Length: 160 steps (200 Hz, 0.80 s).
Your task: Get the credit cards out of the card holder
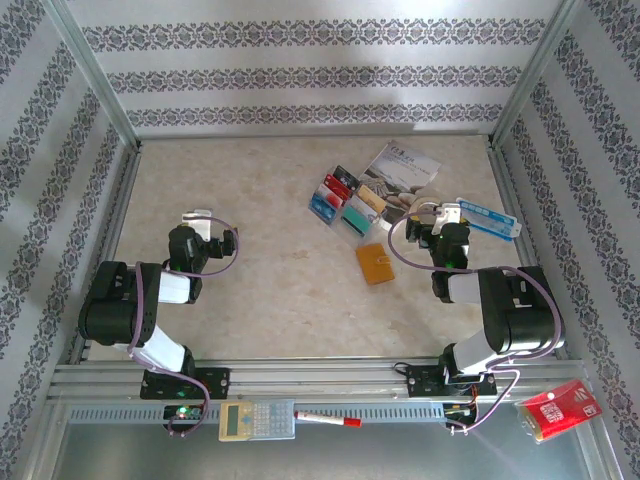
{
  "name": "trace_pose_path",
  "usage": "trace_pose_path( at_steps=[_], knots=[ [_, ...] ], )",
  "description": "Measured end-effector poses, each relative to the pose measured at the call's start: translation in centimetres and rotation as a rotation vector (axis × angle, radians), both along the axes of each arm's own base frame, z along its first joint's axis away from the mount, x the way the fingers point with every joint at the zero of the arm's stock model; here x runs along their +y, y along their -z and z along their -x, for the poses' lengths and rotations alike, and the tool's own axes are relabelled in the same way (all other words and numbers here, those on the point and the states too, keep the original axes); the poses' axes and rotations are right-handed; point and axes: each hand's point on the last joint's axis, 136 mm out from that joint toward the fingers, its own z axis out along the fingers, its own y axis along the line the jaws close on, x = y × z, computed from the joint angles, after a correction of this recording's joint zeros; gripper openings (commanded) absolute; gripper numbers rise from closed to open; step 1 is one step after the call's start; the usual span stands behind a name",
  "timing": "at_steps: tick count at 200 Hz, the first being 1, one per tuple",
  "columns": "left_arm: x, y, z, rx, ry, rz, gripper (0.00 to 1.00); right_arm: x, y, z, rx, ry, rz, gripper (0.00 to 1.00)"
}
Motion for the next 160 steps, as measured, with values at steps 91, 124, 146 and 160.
trace_pose_path(
  at_steps=[91, 124, 146, 160],
  knots=[
    [0.0, 0.0, 0.0, 0.0, -0.002, -0.001, 1.0, 0.6, 0.0, 0.0, 0.0, -0.038, -0.004, 0.98],
    [0.6, 0.0, 0.0, 0.0, -0.034, -0.013, 1.0, 1.0, 0.0, 0.0, 0.002, -0.06, 0.0, 0.98],
    [0.8, 0.0, 0.0, 0.0, -0.044, -0.017, 1.0, 1.1, 0.0, 0.0, 0.002, -0.066, -0.002, 0.98],
    [0.9, -0.1, -0.1, -0.003, -0.047, -0.018, 1.0, 1.1, -0.1, -0.1, -0.001, -0.067, -0.003, 0.98]
  ],
)
